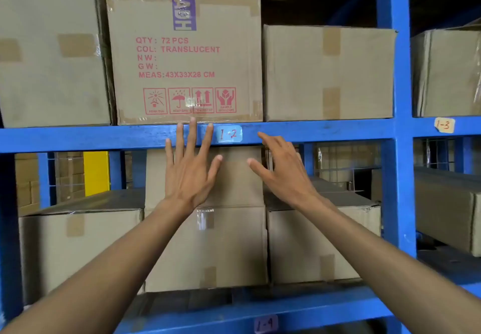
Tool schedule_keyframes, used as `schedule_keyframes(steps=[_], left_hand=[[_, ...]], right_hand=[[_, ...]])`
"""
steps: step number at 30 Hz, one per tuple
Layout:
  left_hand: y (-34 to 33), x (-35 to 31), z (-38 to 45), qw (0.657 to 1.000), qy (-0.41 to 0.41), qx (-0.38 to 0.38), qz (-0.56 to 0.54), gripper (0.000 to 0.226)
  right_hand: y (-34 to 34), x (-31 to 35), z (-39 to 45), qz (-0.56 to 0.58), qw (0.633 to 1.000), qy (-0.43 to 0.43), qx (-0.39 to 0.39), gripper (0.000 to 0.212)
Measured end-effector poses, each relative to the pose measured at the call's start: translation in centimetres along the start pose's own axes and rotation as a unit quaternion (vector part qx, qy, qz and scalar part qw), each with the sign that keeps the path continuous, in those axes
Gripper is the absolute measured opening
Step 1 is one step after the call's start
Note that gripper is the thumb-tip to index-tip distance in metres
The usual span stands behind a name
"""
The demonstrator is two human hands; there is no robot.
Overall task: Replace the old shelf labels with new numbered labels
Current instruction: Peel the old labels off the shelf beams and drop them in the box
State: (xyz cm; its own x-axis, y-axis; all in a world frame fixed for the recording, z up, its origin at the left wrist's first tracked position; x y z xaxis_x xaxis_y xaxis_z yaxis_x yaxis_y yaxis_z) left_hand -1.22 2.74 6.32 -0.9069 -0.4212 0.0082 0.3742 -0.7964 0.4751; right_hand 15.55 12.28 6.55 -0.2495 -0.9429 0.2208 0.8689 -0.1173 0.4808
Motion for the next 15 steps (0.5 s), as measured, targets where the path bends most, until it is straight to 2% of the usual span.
schedule_keyframes(steps=[7,15], left_hand=[[-2.4,4.1,4.8,0.998,-0.004,-0.065,0.013,0.056],[-3.9,4.9,5.4,0.984,-0.039,-0.173,0.007,0.053]], right_hand=[[-4.3,0.2,5.2,0.013,0.999,-0.008,-0.041,0.063],[-6.1,-0.3,6.2,-0.021,0.974,-0.011,-0.224,0.041]])
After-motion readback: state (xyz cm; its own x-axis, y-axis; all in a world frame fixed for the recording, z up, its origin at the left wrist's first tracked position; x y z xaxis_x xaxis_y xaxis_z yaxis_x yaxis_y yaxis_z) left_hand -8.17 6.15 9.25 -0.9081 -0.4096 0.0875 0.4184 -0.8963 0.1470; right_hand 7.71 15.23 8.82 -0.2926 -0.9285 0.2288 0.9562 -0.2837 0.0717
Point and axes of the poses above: each hand's wrist, its own z-axis towards the middle knuckle, its own y-axis out of the back of the hand, x = y × z, the point moved 7 cm from there along z, towards the middle knuckle, and after that the axes turned 3 degrees about x, right-handed, at the moved point
